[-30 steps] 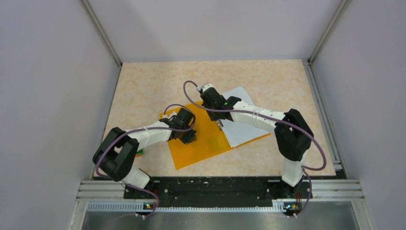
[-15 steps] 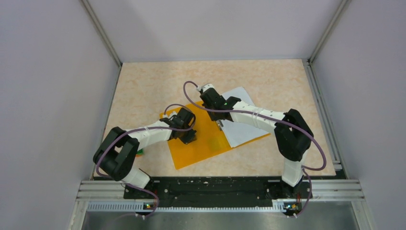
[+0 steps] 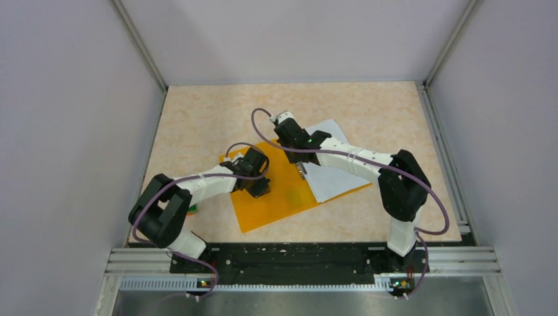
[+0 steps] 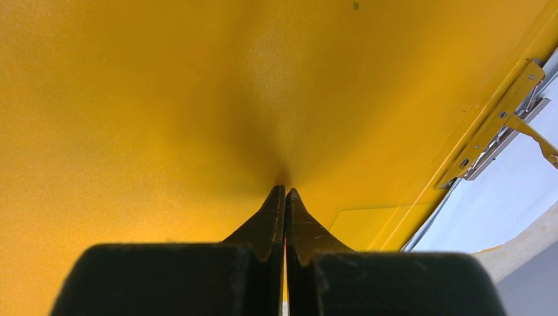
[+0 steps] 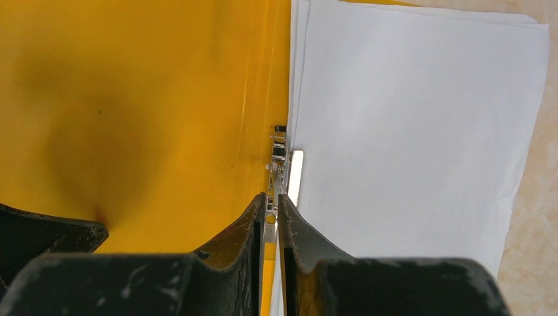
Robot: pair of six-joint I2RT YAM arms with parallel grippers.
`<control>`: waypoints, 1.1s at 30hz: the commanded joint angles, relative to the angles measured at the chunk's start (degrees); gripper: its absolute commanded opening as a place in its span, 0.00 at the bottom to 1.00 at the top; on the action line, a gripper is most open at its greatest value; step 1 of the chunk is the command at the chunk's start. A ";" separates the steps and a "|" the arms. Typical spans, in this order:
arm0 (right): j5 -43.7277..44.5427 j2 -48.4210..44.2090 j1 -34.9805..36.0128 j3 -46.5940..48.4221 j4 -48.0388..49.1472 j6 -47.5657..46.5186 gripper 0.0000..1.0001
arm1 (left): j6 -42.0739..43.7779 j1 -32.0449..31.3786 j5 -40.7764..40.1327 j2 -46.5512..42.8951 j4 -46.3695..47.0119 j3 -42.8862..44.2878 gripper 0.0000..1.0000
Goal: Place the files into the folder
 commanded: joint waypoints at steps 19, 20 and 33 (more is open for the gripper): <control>2.37 0.95 0.67 0.28 0.50 -0.36 0.09 | 0.45 -0.14 -2.93 3.57 -6.60 -1.25 0.00; 2.30 0.65 0.65 0.02 0.47 -0.22 0.09 | 0.34 -0.16 -2.89 3.66 -6.67 -1.25 0.00; 1.57 -1.99 0.63 -1.46 0.62 0.33 0.15 | -0.16 -0.18 -2.84 4.47 -6.85 -1.24 0.00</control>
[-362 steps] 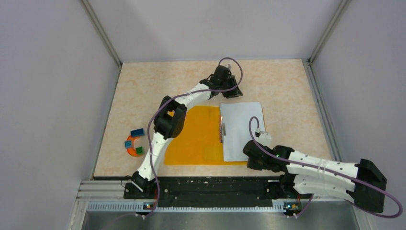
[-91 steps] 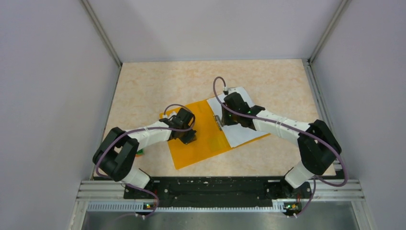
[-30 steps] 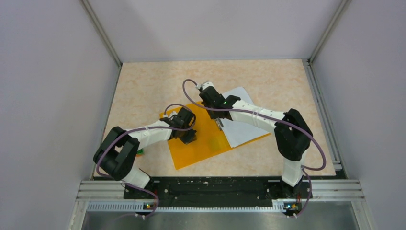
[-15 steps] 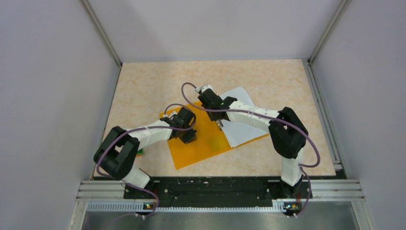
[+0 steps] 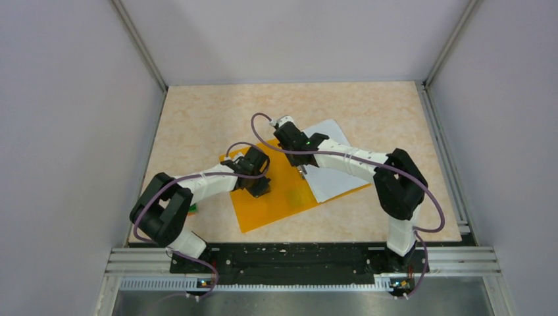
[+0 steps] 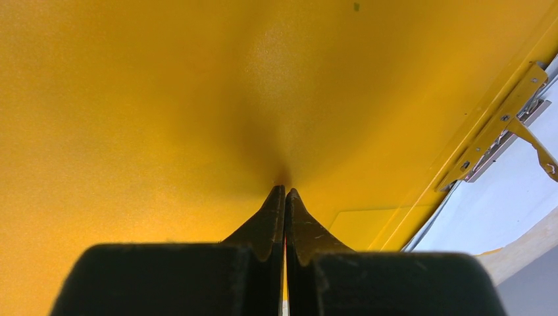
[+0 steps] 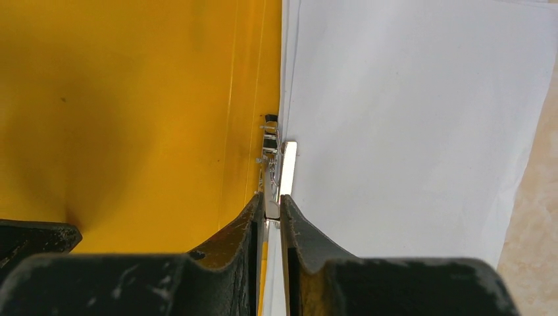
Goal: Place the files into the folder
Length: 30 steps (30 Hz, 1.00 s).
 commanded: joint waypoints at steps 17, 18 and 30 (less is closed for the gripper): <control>-0.07 -4.01 0.58 -1.87 0.43 1.44 0.10 | -0.39 -0.17 -2.43 4.51 -5.73 -2.17 0.00; -0.12 -4.19 0.57 -2.25 0.45 1.57 0.09 | -0.48 -0.18 -2.43 4.54 -5.74 -2.17 0.00; -3.07 -6.84 0.61 -9.38 1.81 4.25 0.05 | -2.07 -0.20 -2.24 6.06 -6.00 -2.53 0.00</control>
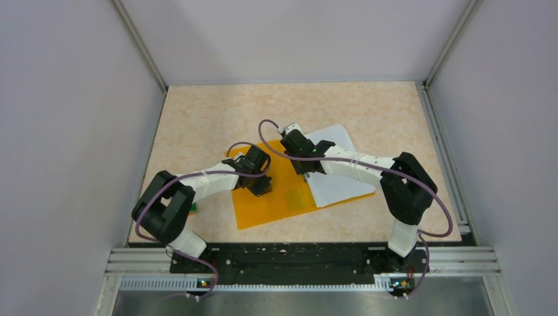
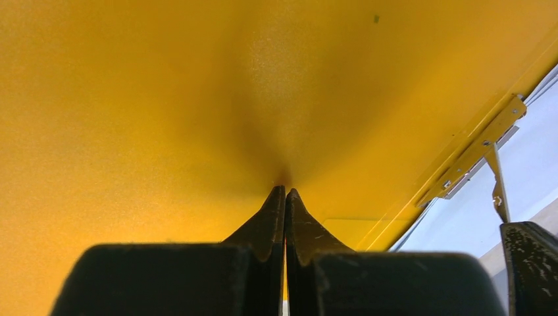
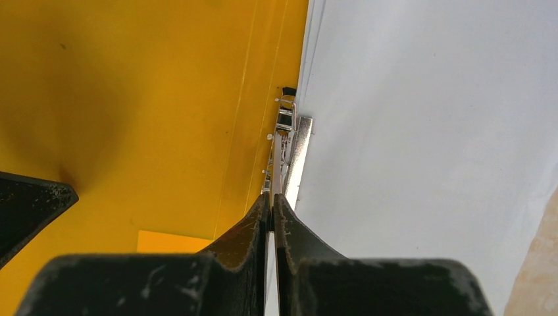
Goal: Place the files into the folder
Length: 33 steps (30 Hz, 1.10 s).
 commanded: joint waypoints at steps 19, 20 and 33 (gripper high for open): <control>-1.30 -4.53 0.14 0.73 -1.49 -0.30 0.18 | 1.40 -0.29 -7.37 6.95 -11.20 0.69 0.07; -1.29 -4.69 0.18 0.84 -1.65 -0.37 0.18 | 1.61 -0.27 -7.74 7.05 -11.46 0.94 0.12; -1.98 -4.64 -0.32 -0.14 -0.86 -0.22 0.17 | 5.40 -0.40 -15.77 5.69 -19.31 6.10 0.67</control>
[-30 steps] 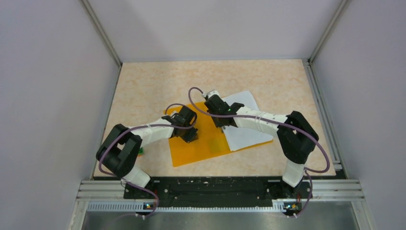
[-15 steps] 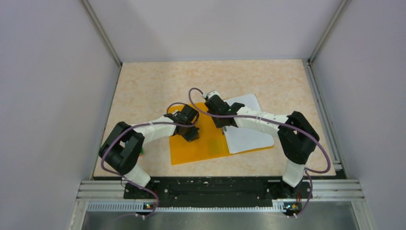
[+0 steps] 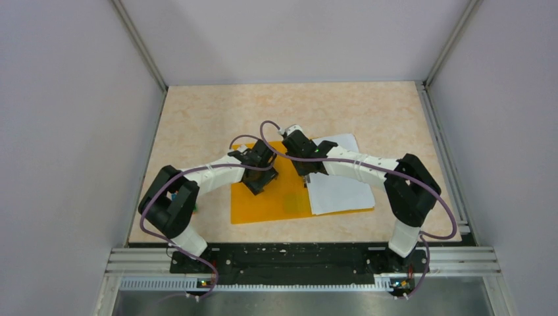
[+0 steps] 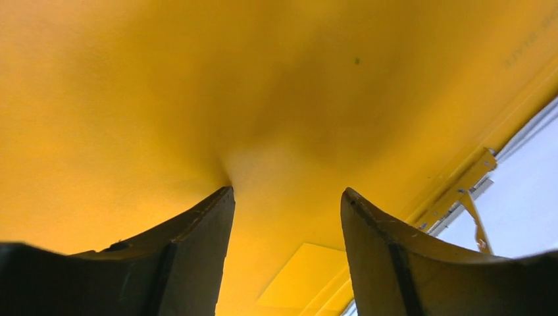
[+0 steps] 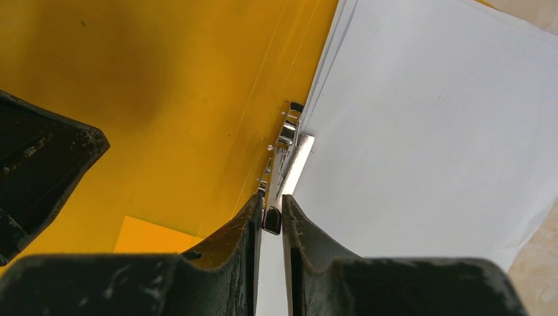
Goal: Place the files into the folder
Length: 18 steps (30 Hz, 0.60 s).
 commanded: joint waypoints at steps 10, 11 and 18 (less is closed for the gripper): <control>-3.52 -3.09 -1.47 0.10 2.57 0.56 0.17 | 7.58 -0.43 -16.82 6.98 -20.83 3.72 0.74; -3.72 -3.16 -1.50 -0.11 2.77 0.64 0.17 | 7.42 -0.61 -16.73 7.87 -20.90 3.81 0.74; -3.98 -4.03 -1.54 -0.51 3.19 0.26 0.17 | 5.22 -1.19 -15.86 12.07 -21.40 4.16 0.75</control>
